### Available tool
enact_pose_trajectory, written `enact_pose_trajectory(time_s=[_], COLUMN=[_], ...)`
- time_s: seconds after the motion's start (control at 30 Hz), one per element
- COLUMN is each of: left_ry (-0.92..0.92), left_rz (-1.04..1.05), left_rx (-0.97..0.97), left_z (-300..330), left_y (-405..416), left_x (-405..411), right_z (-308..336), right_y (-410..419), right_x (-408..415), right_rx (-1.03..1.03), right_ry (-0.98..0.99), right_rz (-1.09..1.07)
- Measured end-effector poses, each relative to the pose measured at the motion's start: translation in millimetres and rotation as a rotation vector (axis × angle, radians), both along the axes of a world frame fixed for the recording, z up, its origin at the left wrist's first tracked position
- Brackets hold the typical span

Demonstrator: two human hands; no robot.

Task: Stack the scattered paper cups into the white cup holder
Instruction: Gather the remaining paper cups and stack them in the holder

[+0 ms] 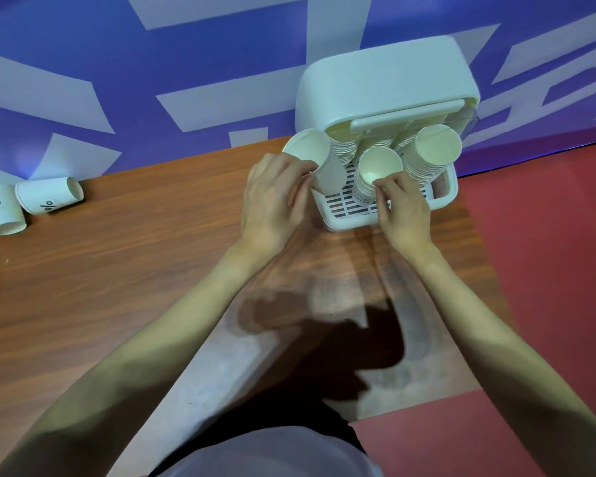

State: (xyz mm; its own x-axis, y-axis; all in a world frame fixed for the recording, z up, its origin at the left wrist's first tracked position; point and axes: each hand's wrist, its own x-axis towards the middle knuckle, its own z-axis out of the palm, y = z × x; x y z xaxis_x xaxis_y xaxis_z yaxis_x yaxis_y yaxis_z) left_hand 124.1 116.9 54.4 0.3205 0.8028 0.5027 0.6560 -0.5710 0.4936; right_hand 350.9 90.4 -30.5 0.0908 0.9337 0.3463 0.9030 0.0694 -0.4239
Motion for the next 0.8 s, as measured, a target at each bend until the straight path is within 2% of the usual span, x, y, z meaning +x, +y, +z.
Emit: enact_pose_trajectory(time_s=[0.17, 0.33, 0.47, 0.6, 0.8], left_ry=[-0.009, 0.016, 0.071, 0.166, 0.380], left_rz=[-0.083, -0.226, -0.251, -0.327, -0.342], left_rx=[0.053, 0.113, 0.155, 0.182, 0.122], left_z=[-0.4, 0.6, -5.7, -12.1, -31.1], left_y=[7.8, 16.5, 23.1, 25.7, 27.6], left_x=[14.8, 41.0, 64.1, 76.0, 86.5], right_z=[-0.5, 5.3, 10.0, 15.1, 15.1], right_y=[2.4, 0.6, -11.1, -34.9, -58.8], right_x=[0.5, 3.4, 7.2, 12.9, 20.5], right_rx=[-0.133, -0.179, -0.176, -0.143, -0.197], right_ry=[-0.012, 0.040, 0.098, 0.145, 0.087], right_rz=[0.004, 0.023, 0.033, 0.002, -0.009])
